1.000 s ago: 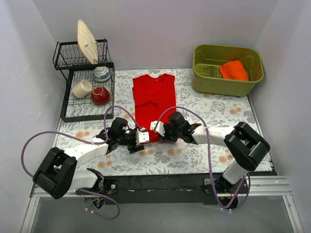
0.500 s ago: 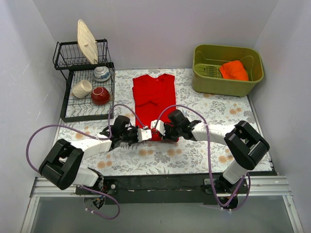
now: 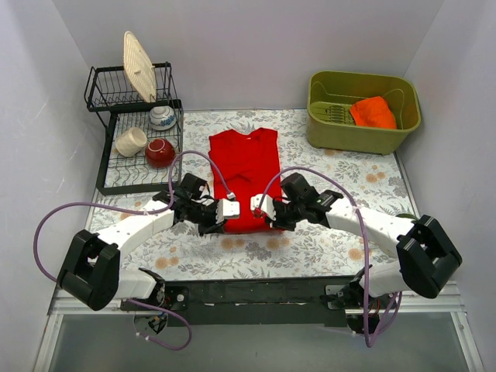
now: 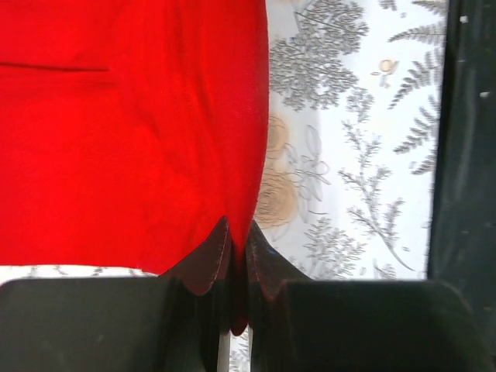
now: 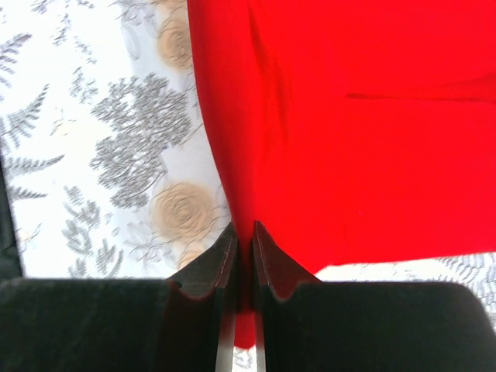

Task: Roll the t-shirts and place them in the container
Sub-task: Roll the T-shirt to the center of the board.

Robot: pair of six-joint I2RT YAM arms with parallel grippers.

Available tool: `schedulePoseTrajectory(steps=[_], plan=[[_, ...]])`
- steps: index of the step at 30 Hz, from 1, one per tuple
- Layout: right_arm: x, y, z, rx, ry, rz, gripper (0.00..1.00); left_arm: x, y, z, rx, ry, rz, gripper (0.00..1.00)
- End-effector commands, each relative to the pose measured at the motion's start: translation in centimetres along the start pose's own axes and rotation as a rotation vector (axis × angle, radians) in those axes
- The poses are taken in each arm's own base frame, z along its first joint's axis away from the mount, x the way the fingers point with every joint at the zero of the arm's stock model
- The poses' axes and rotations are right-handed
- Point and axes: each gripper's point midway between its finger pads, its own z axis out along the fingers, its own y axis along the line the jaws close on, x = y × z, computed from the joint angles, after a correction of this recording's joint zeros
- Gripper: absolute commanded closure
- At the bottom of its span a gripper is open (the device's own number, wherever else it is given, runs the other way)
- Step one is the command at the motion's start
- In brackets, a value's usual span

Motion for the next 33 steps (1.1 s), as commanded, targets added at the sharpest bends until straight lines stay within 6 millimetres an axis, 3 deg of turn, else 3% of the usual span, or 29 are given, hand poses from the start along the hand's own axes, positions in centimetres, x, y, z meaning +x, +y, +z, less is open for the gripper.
schedulePoseTrajectory(steps=[1, 8, 13, 14, 15, 25, 33], plan=[[0.9, 1.8, -1.6, -0.059, 0.044, 0.031, 0.83, 0.0, -2.4, -1.6, 0.063, 0.032, -0.12, 1.0], [1.2, 1.2, -3.2, -0.108, 0.047, 0.041, 0.88, 1.3, -2.3, -1.8, 0.074, 0.099, -0.257, 1.0], [2.1, -0.5, -3.0, -0.223, 0.037, 0.095, 0.91, 1.8, -0.5, -1.5, 0.106, 0.11, -0.33, 1.0], [1.3, -1.7, -3.4, -0.228, 0.013, 0.105, 0.92, 1.3, 0.6, -1.9, 0.1, 0.104, -0.346, 1.0], [1.4, -1.6, -3.7, -0.265, 0.022, 0.126, 0.92, 2.0, 0.9, -1.4, 0.131, 0.118, -0.385, 1.0], [2.5, -6.7, -1.9, -0.427, 0.054, 0.178, 0.92, 3.8, 8.1, -0.9, 0.155, 0.16, -0.456, 1.0], [3.6, -9.5, -0.3, -0.438, 0.068, 0.173, 0.9, 4.7, 10.9, 0.0, 0.142, 0.192, -0.465, 1.0]])
